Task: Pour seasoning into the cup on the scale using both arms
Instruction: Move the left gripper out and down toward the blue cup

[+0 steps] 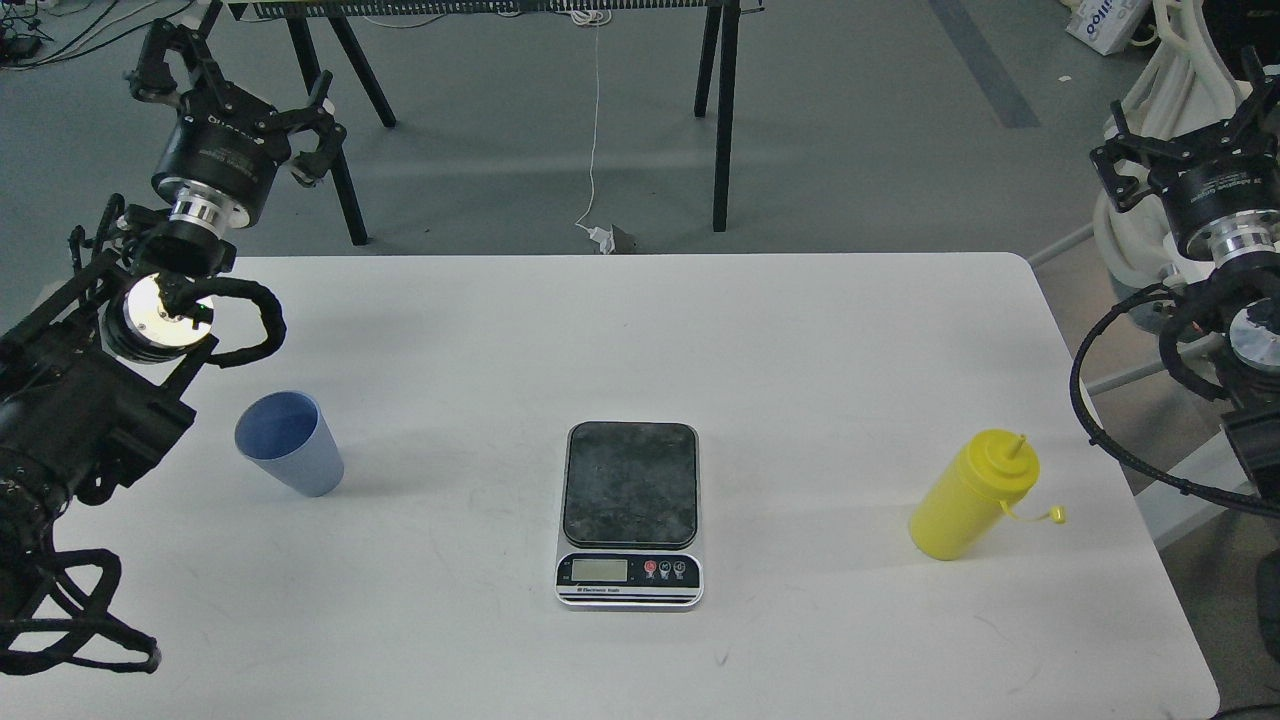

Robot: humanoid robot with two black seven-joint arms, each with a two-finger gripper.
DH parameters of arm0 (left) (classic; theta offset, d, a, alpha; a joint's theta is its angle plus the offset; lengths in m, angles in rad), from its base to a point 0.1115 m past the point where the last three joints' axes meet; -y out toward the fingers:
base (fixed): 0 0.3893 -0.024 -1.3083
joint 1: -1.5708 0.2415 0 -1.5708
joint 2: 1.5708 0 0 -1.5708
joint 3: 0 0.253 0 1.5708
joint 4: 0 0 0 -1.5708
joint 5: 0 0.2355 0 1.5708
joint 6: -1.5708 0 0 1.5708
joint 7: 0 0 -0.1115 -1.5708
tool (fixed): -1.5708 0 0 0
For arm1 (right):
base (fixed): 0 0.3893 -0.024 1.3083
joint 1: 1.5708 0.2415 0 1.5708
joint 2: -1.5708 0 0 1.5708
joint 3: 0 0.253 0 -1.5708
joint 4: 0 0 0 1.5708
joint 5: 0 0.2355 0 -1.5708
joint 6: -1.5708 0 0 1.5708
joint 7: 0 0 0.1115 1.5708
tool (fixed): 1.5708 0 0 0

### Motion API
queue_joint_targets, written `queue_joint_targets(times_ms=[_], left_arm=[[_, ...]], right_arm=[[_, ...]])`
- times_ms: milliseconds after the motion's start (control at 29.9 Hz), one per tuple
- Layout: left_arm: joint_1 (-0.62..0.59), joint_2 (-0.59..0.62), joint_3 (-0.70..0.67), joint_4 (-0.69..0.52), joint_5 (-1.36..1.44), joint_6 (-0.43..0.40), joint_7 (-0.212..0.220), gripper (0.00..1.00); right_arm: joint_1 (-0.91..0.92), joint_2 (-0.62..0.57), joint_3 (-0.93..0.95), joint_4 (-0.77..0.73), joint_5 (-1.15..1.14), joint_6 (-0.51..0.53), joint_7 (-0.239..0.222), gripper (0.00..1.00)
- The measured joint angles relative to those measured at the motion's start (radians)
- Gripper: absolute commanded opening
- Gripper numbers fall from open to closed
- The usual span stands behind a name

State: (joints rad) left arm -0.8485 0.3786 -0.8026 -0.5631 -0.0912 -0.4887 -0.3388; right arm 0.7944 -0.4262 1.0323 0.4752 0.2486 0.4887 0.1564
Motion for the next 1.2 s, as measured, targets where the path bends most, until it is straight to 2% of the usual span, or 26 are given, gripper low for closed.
queue_joint_targets(times_ms=[334, 568, 768, 902, 1036, 1203], left_arm=[[0.0, 0.027, 0.006, -0.1, 0.002, 0.022, 0.006, 1.0], [0.034, 0.189, 0.068, -0.286, 0.077, 0.02, 0.009, 0.99], [0.04, 0.35, 0.092, -0.431, 0.383, 0.022, 0.0, 0.99], [0.046, 0.441, 0.093, -0.473, 0.629, 0.019, -0.008, 0.99], [0.066, 0.502, 0.095, -0.494, 0.826, 0.015, -0.036, 0.98], [0.111, 0.598, 0.108, -0.614, 0.973, 0.024, -0.036, 0.95]], right_arm=[[-0.01, -0.006, 0.0, 0.054, 0.0, 0.0, 0.0, 1.0], [-0.053, -0.049, 0.003, 0.131, 0.0, 0.0, 0.0, 1.0], [-0.064, -0.081, 0.005, 0.143, 0.001, 0.0, 0.0, 1.0], [-0.064, -0.094, 0.012, 0.156, 0.003, 0.0, 0.002, 1.0], [-0.064, -0.095, 0.014, 0.161, 0.003, 0.0, 0.002, 1.0], [-0.069, -0.095, 0.02, 0.161, 0.005, 0.0, 0.006, 1.0]])
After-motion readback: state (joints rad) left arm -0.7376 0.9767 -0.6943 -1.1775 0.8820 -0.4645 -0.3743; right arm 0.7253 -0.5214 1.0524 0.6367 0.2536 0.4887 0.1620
